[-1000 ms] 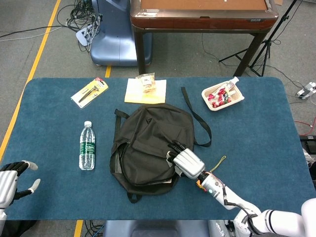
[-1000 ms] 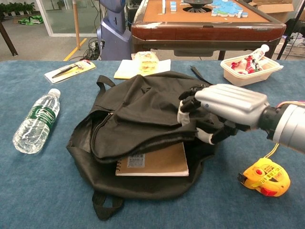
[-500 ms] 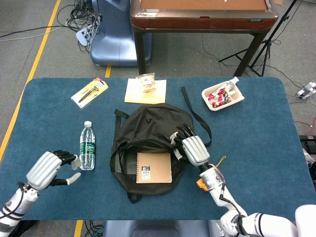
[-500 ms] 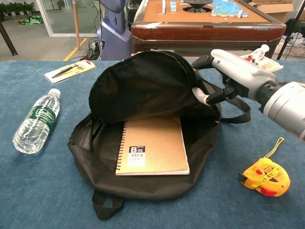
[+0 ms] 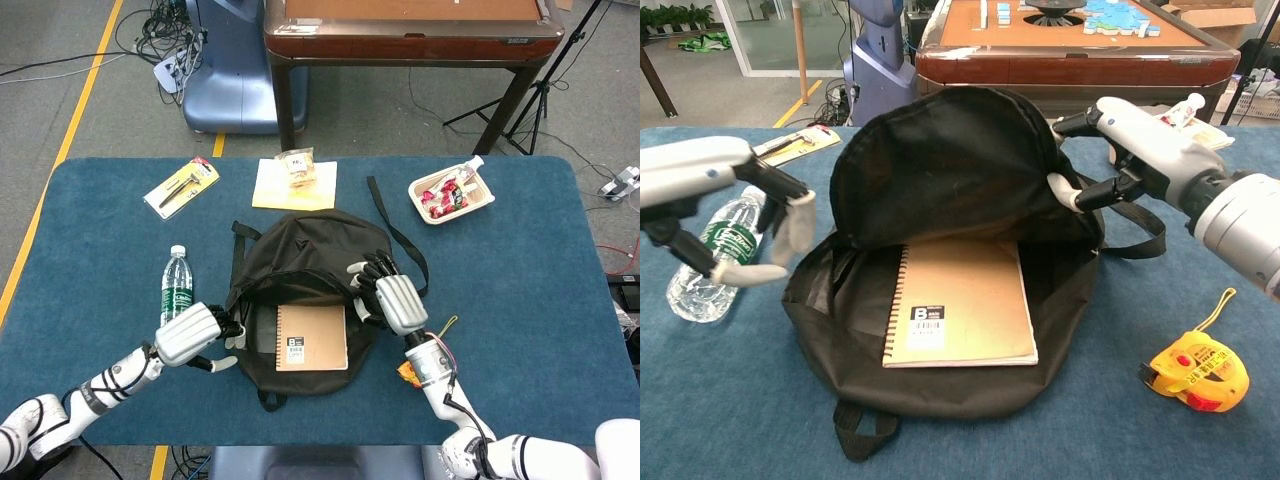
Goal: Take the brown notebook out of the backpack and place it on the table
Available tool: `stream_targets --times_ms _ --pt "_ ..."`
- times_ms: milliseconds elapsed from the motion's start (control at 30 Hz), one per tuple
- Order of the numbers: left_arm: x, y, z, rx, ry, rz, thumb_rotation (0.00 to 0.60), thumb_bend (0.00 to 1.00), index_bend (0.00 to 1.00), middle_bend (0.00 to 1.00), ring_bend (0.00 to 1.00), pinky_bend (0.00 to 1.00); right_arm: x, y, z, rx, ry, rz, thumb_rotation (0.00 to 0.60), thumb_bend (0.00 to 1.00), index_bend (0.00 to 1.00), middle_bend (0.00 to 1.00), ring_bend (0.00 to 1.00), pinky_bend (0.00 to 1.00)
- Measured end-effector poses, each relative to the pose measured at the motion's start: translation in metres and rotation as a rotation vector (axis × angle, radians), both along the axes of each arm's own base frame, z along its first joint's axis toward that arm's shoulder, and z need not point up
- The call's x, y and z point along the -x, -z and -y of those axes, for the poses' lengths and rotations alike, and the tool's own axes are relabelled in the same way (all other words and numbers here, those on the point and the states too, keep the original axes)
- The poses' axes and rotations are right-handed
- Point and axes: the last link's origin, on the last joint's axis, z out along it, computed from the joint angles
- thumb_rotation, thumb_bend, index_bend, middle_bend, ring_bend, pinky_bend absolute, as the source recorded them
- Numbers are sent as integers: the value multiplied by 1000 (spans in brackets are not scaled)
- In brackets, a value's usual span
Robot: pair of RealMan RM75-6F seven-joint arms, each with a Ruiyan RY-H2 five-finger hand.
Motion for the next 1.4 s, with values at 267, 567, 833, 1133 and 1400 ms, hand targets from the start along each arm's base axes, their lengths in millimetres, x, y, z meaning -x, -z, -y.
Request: stream_targets --times_ms 267,567,833,1133,1400 --pt "-1 29 -19 -25 132 -72 600 256 390 432 379 439 1 0 -1 -49 49 78 600 590 674 260 116 80" --pt "-6 57 -34 -51 255 -133 600 231 313 324 305 353 -1 -1 -2 -74 73 124 600 591 659 247 117 80" --pt "-9 72 -42 -79 318 -179 600 175 240 236 238 331 -2 -4 -2 -82 83 141 600 590 657 246 117 88" --pt "-4 82 -51 -128 360 -254 600 137 191 196 211 326 0 -4 -4 -88 93 146 600 590 654 244 117 88" --pt "-10 92 -56 -136 346 -255 600 131 181 191 208 326 -2 -1 -5 -102 92 143 600 590 650 243 116 88"
